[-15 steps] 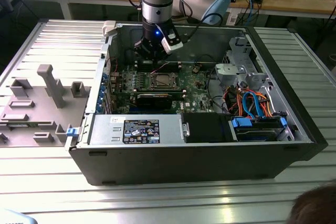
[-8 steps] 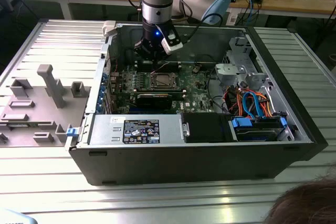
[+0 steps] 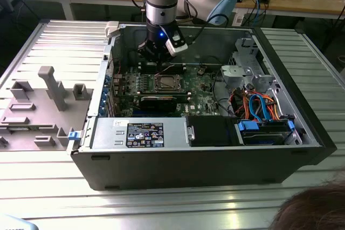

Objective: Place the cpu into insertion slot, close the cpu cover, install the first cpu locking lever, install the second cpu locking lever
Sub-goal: 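Install the first cpu locking lever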

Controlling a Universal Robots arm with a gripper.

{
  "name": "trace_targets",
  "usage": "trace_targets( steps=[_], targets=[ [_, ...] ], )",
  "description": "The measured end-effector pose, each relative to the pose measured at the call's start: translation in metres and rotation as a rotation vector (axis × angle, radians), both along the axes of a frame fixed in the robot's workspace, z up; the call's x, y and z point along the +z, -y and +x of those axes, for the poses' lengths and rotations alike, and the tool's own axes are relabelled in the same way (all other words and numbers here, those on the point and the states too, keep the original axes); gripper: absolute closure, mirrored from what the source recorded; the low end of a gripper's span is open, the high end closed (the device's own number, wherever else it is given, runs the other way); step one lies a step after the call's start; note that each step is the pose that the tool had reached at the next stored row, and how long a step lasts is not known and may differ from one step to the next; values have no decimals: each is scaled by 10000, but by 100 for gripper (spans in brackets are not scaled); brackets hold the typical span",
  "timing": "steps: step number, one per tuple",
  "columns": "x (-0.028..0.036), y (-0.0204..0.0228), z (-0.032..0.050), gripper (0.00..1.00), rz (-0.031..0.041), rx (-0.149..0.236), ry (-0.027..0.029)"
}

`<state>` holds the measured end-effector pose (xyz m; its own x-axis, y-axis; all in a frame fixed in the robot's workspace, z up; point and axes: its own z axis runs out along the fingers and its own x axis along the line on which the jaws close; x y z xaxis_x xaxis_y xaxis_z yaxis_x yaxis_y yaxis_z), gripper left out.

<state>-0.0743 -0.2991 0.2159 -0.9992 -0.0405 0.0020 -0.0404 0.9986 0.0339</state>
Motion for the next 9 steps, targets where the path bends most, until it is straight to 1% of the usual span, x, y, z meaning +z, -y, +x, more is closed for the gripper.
trace_targets(
  steps=[9],
  targets=[
    [-22,-9,1,89,0,0,1]
  ],
)
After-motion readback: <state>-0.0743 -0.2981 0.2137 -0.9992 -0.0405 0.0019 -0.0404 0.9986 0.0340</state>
